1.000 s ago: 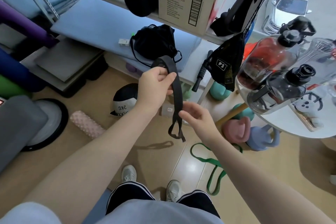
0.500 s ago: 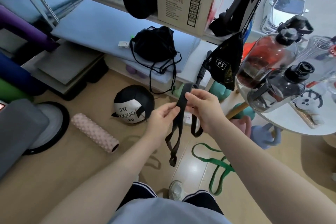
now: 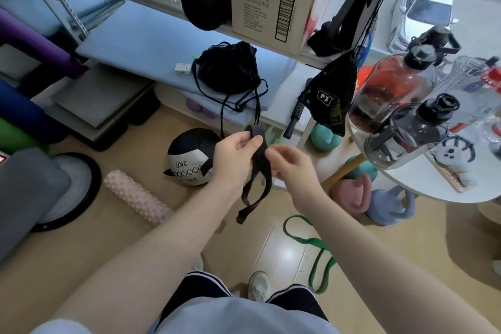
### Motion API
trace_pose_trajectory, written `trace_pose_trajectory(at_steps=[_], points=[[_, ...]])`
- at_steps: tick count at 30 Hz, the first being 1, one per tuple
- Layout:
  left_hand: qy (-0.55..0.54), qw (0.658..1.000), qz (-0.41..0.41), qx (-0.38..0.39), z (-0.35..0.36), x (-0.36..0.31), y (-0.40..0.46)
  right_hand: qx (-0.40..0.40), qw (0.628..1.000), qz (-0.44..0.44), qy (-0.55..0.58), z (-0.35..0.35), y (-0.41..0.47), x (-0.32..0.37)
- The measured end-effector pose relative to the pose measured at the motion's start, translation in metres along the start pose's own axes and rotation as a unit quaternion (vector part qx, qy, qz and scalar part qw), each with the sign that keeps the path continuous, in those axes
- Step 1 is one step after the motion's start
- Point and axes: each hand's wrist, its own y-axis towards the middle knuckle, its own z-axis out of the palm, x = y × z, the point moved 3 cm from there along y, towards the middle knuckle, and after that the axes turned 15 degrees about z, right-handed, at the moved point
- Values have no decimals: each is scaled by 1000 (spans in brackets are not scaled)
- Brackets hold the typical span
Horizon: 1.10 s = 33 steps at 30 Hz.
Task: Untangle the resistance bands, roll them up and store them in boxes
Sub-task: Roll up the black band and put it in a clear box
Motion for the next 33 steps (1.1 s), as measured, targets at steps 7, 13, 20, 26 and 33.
trace_pose_trajectory(at_steps=[7,13,20,26,33], points=[[-86,994,-64,-10,5,-5,6,-7,999,27,25,-3,8,0],[-77,994,-78,-18,4,-5,13,17,1000,17,-7,5,14,8],[-107,993,-57,-2,-7,-18,34,-57,980,-66,-178,20,12,0],[-53,990,-58,121,-35,-19,52,-57,992,-94,-66,36,11,35],[33,990,22,136,-68,-1,48,-34,997,6,75,56,34,68]])
